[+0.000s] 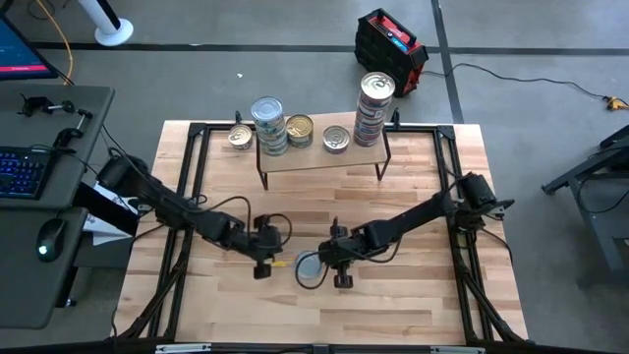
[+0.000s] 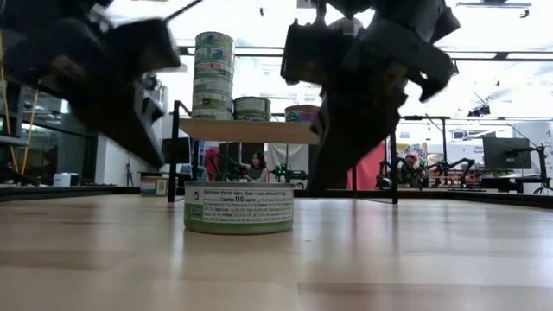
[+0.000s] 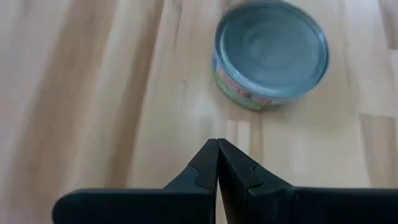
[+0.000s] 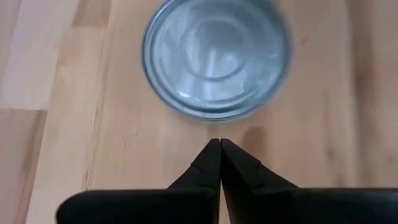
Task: Stack canned seafood by type on shelf
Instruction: Stack the green white tuna can on top of the other green white tuna cans on the shelf
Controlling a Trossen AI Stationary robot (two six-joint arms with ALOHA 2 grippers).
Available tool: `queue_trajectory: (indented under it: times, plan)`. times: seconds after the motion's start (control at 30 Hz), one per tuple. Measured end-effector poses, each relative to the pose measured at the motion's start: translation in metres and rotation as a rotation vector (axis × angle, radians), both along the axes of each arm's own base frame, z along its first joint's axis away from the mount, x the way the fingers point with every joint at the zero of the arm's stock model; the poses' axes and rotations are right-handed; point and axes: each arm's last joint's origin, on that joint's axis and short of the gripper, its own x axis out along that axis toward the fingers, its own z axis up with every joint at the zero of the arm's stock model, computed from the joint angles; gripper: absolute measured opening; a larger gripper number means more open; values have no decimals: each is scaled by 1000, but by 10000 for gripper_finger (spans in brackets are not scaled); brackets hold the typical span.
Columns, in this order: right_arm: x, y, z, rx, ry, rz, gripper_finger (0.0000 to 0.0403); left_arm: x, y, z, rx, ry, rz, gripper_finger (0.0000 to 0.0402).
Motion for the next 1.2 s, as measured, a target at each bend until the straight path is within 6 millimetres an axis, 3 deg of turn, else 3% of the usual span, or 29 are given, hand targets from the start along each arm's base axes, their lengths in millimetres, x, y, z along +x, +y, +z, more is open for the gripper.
queue_trajectory:
  times: [0.2,0.47,0.7,0.87,1.03,1.2]
  plan:
    - [3,1,-13,12,22,-9,0,-7,-7,-25,-99,-44,24,0]
    - [7,2,-10,28,-31,-8,0,14,-16,-37,-165,-180,3,0]
    - [7,5,-9,50,-16,-16,0,23,-21,-47,-157,-179,-8,0]
    - [13,9,4,49,-23,19,0,22,-20,-50,-134,-164,-16,0]
    - [28,12,38,38,-130,35,0,21,-19,-56,-103,-129,-34,0]
    - [37,10,49,-41,-176,67,0,20,-17,-56,-98,-115,-32,0]
